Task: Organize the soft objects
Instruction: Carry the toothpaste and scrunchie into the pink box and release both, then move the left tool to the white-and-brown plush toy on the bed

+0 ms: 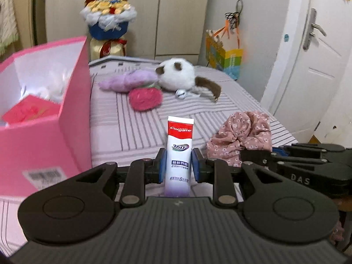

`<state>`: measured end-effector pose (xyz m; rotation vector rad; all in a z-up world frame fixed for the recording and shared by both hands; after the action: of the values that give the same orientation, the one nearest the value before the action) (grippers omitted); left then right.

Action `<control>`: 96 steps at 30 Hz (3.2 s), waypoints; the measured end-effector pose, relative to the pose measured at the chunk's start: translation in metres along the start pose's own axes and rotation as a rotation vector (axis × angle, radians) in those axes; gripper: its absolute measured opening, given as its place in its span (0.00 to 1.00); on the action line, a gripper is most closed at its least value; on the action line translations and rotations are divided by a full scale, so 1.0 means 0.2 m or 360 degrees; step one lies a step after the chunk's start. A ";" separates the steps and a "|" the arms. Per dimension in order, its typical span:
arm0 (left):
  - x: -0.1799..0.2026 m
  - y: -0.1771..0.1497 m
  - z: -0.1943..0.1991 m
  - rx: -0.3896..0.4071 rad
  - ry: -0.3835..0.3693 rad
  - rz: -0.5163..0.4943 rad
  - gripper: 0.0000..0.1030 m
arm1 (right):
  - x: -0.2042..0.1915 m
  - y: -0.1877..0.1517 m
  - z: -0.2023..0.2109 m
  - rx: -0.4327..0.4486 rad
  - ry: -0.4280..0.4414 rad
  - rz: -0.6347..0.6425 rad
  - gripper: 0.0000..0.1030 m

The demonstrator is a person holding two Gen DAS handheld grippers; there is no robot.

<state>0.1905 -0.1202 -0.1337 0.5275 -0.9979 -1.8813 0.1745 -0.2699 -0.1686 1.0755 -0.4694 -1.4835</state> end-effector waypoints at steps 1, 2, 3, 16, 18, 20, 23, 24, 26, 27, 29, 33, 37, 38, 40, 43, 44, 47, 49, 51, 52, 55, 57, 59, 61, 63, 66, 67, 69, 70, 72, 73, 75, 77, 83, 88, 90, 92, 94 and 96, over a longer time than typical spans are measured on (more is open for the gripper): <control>-0.01 -0.02 0.00 -0.0011 -0.0010 0.0022 0.22 | -0.01 -0.02 0.00 -0.0011 0.0015 -0.0018 0.15; -0.02 -0.03 0.00 -0.0020 -0.0021 0.0043 0.22 | -0.02 -0.03 0.00 -0.0015 0.0024 -0.0030 0.15; -0.02 -0.04 0.01 -0.0027 -0.0032 0.0057 0.22 | -0.04 -0.05 0.00 -0.0016 0.0032 -0.0038 0.15; -0.11 -0.11 0.27 -0.0058 -0.0062 0.0104 0.22 | -0.27 -0.04 0.22 -0.0024 0.0159 0.0091 0.15; -0.14 -0.12 0.31 -0.0046 -0.0062 0.0121 0.22 | -0.31 -0.02 0.24 -0.0030 0.0182 0.0124 0.15; -0.17 -0.11 0.37 -0.0023 -0.0055 0.0122 0.22 | -0.36 -0.01 0.27 -0.0037 0.0202 0.0176 0.15; -0.19 -0.09 0.45 0.0014 -0.0057 0.0125 0.22 | -0.46 0.03 0.31 -0.0045 0.0242 0.0267 0.15; -0.21 -0.08 0.49 0.0034 -0.0065 0.0133 0.22 | -0.49 0.04 0.32 -0.0042 0.0257 0.0296 0.15; -0.22 -0.04 0.55 0.0085 -0.0078 0.0131 0.22 | -0.55 0.08 0.35 -0.0026 0.0274 0.0338 0.15; -0.23 -0.02 0.58 0.0112 -0.0081 0.0125 0.22 | -0.57 0.11 0.36 -0.0019 0.0284 0.0353 0.15; -0.25 0.02 0.64 0.0158 -0.0095 0.0110 0.22 | -0.62 0.16 0.37 -0.0002 0.0304 0.0378 0.15; -0.32 0.07 0.70 0.0204 -0.0086 0.0099 0.22 | -0.72 0.24 0.38 0.0048 0.0320 0.0431 0.15; -0.42 0.12 0.74 0.0254 -0.0015 0.0085 0.22 | -0.80 0.29 0.35 0.0067 0.0343 0.0461 0.15; -0.45 0.13 0.74 0.0266 -0.0002 0.0084 0.22 | -0.82 0.30 0.33 0.0069 0.0347 0.0466 0.15; -0.51 0.16 0.75 0.0293 0.0026 0.0089 0.22 | -0.85 0.31 0.29 0.0073 0.0356 0.0469 0.15; -0.61 0.20 0.74 0.0318 0.0072 0.0102 0.22 | -0.90 0.35 0.22 0.0097 0.0361 0.0478 0.15; -0.64 0.22 0.73 0.0321 0.0090 0.0106 0.22 | -0.92 0.36 0.19 0.0106 0.0366 0.0484 0.15; -0.74 0.26 0.69 0.0345 0.0142 0.0121 0.22 | -0.97 0.42 0.09 0.0112 0.0406 0.0470 0.15; -0.82 0.28 0.65 0.0355 0.0175 0.0148 0.22 | -1.02 0.46 0.01 0.0112 0.0432 0.0483 0.15; -0.89 0.30 0.61 0.0342 0.0191 0.0170 0.22 | -1.06 0.48 -0.06 0.0113 0.0436 0.0539 0.15; -0.93 0.31 0.57 0.0322 0.0201 0.0183 0.22 | -1.09 0.49 -0.09 0.0111 0.0435 0.0567 0.15; -1.02 0.35 0.42 0.0246 0.0223 0.0224 0.22 | -1.16 0.51 -0.26 0.0038 0.0438 0.0669 0.16; -1.08 0.35 0.31 0.0134 0.0213 0.0285 0.22 | -1.19 0.51 -0.39 -0.0039 0.0397 0.0760 0.16; -1.14 0.36 0.22 0.0051 0.0207 0.0338 0.22 | -1.20 0.51 -0.52 -0.0125 0.0354 0.0850 0.16; -1.19 0.37 0.17 0.0016 0.0246 0.0331 0.22 | -1.21 0.50 -0.61 -0.0203 0.0337 0.0910 0.16; -1.22 0.38 0.14 -0.0005 0.0280 0.0308 0.22 | -1.23 0.49 -0.68 -0.0254 0.0322 0.0982 0.16; -1.25 0.37 0.09 -0.0080 0.0287 0.0326 0.22 | -1.25 0.45 -0.74 -0.0367 0.0352 0.1013 0.16; -1.26 0.36 0.07 -0.0104 0.0267 0.0365 0.22 | -1.26 0.44 -0.76 -0.0409 0.0369 0.1002 0.16; -1.29 0.33 0.04 -0.0136 0.0247 0.0466 0.23 | -1.28 0.43 -0.77 -0.0450 0.0389 0.0996 0.18; -1.30 0.32 0.03 -0.0145 0.0263 0.0470 0.23 | -1.29 0.42 -0.78 -0.0450 0.0384 0.1007 0.19; -1.33 0.30 0.03 -0.0133 0.0309 0.0515 0.23 | -1.28 0.42 -0.79 -0.0432 0.0336 0.1048 0.33; -1.33 0.30 0.03 -0.0126 0.0318 0.0547 0.23 | -1.28 0.42 -0.79 -0.0414 0.0310 0.1067 0.43; -1.33 0.30 0.06 -0.0092 0.0320 0.0536 0.28 | -1.26 0.42 -0.77 -0.0374 0.0277 0.1076 0.52; -1.31 0.31 0.11 -0.0056 0.0332 0.0505 0.39 | -1.24 0.43 -0.73 -0.0340 0.0273 0.1042 0.53; -1.21 0.34 0.25 -0.0025 0.0294 0.0380 0.46 | -1.20 0.49 -0.53 -0.0219 0.0318 0.0944 0.61; -1.11 0.36 0.40 0.0020 0.0285 0.0292 0.51 | -1.16 0.51 -0.34 -0.0131 0.0323 0.0920 0.65; -1.07 0.36 0.47 0.0047 0.0288 0.0259 0.53 | -1.15 0.52 -0.28 -0.0108 0.0329 0.0911 0.66; -1.03 0.37 0.54 0.0070 0.0290 0.0224 0.54 | -1.13 0.52 -0.21 -0.0089 0.0330 0.0901 0.67; -0.98 0.38 0.59 0.0086 0.0287 0.0188 0.55 | -1.11 0.52 -0.14 -0.0077 0.0335 0.0883 0.68; -0.93 0.37 0.64 0.0098 0.0274 0.0162 0.59 | -1.10 0.52 -0.08 -0.0075 0.0339 0.0862 0.68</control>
<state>0.2325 0.0772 -0.0064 0.6517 -0.9530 -1.6892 0.2223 -0.0857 -0.0170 0.9593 -0.5214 -0.8899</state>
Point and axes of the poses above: each gripper's, at about its wrist camera, not at the fingertips, and z roughly against the way its jaws point, x to its right, y to its top, the point moved 10 cm from there along -z, roughly the way its jaws point, and after that the axes turned 7 degrees about -z, right-handed, at the moved point
